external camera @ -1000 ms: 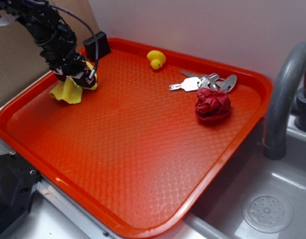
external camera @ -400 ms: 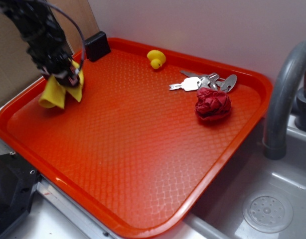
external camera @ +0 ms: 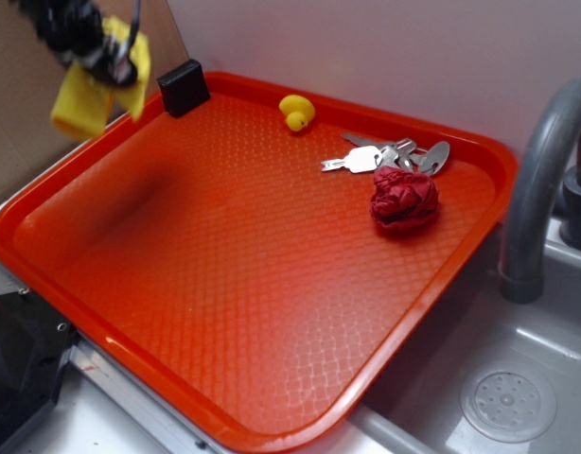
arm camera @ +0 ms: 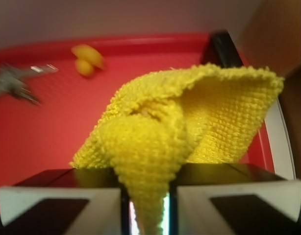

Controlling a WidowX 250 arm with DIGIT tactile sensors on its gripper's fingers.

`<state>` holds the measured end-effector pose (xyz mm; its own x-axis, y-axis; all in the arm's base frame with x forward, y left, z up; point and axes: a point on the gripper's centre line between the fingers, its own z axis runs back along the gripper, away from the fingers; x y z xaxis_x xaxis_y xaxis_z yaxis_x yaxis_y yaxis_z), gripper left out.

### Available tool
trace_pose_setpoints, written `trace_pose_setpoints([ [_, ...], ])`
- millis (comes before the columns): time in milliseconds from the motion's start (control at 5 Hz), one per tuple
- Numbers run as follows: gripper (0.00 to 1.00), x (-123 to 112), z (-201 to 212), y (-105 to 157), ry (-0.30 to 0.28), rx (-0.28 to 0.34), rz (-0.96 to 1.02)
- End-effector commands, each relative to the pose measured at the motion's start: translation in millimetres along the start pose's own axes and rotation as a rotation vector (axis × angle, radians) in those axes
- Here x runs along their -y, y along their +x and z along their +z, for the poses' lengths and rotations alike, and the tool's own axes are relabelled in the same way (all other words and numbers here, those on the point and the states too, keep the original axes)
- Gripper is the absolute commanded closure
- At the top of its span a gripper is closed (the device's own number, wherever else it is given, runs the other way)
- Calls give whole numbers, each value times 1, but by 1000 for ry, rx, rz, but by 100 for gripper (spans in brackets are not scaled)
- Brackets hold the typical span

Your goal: Grab the yellow cloth.

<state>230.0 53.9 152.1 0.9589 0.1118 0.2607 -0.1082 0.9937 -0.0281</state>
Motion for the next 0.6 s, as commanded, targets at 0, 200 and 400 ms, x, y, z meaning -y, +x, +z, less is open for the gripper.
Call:
trace_pose_setpoints([
  [0,100,66,90,19,-61,40,-98],
  [200,100,65,82,15,-62,-2,-32],
  [400,100,57,75,17,-66,-23,-4],
])
